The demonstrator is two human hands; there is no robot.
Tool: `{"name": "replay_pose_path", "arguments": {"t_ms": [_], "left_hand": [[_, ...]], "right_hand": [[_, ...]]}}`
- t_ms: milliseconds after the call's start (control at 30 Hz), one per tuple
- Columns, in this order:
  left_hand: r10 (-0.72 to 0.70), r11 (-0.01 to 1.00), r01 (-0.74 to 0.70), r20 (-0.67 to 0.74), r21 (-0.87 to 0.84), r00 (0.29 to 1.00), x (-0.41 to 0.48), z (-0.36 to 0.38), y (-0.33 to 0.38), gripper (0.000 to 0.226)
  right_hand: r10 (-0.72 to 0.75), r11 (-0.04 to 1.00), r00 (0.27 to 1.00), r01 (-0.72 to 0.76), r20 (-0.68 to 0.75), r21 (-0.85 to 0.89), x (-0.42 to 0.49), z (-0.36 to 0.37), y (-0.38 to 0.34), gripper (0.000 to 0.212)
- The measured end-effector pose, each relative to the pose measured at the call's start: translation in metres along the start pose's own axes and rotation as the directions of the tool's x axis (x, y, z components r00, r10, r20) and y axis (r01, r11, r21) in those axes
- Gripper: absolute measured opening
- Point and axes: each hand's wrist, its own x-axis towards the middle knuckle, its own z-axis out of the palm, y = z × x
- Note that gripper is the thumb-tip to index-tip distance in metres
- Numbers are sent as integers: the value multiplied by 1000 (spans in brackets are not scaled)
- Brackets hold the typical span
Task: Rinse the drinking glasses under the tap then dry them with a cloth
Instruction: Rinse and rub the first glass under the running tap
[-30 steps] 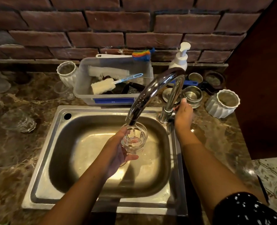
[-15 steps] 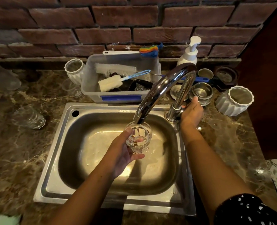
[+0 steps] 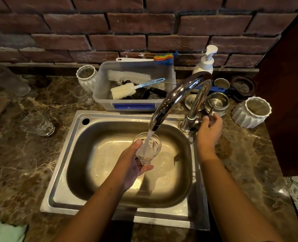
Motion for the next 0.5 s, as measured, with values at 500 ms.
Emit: {"name": "replay_pose_path", "arguments": {"t_ms": [500], "left_hand": [[51, 971, -47, -14, 233, 999, -19, -8, 1, 65]], "right_hand": [[-250, 601, 337, 789, 908, -128, -160, -21, -45, 32]]}}
